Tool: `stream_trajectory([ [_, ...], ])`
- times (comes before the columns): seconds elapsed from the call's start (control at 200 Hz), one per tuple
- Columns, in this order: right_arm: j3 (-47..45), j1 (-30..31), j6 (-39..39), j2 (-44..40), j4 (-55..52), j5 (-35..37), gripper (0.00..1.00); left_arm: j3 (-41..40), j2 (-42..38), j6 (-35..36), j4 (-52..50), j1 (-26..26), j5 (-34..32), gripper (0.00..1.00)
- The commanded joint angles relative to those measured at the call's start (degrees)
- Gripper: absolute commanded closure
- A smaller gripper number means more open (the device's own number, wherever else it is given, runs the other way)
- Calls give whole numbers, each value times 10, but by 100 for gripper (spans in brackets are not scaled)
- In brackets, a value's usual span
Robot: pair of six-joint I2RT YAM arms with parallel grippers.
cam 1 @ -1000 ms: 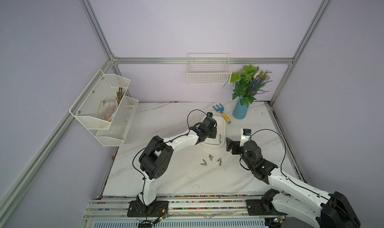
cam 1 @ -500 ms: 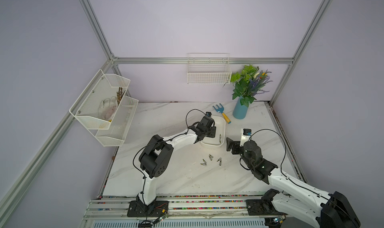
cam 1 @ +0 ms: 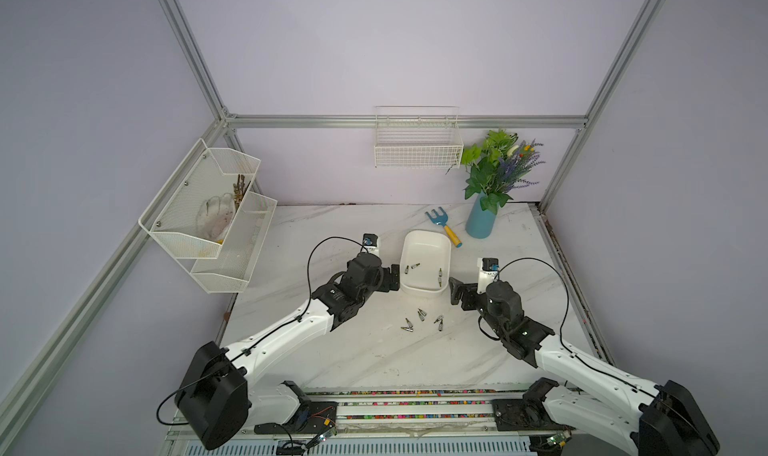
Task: Put the bit on the desktop into the storage box
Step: Place the screwdriver bit in the storage box, then pick up the screwdriver bit from the center of the board.
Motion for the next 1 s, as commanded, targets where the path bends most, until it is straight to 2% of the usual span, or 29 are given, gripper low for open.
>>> stream_trajectory([
  [0.0, 42, 0, 9, 28, -38, -52, 6, -46, -60, 5, -2, 18, -44, 0],
  [0.075, 65, 4, 31, 47, -80, -71, 10, -81, -92, 7, 10, 32, -52, 0],
  [0.185, 90, 19, 61, 69, -138, -87, 16, -146, -121, 26, 86, 38, -56, 0],
  [0.295, 132, 52, 79, 98, -220, -76, 19, -177, -116, 50, 139, 39, -51, 0],
  [0.465, 185, 88, 111, 137, -335, -73, 22, -188, -96, 74, 141, 38, -35, 0],
  [0.845, 184, 131, 161, 224, -365, -86, 33, -199, -106, 81, 142, 38, -40, 0],
  [0.865, 186, 132, 161, 227, -365, -85, 38, -200, -107, 80, 142, 37, -41, 0],
  [0.995, 194, 134, 160, 245, -368, -81, 44, -203, -108, 79, 147, 38, -41, 0],
])
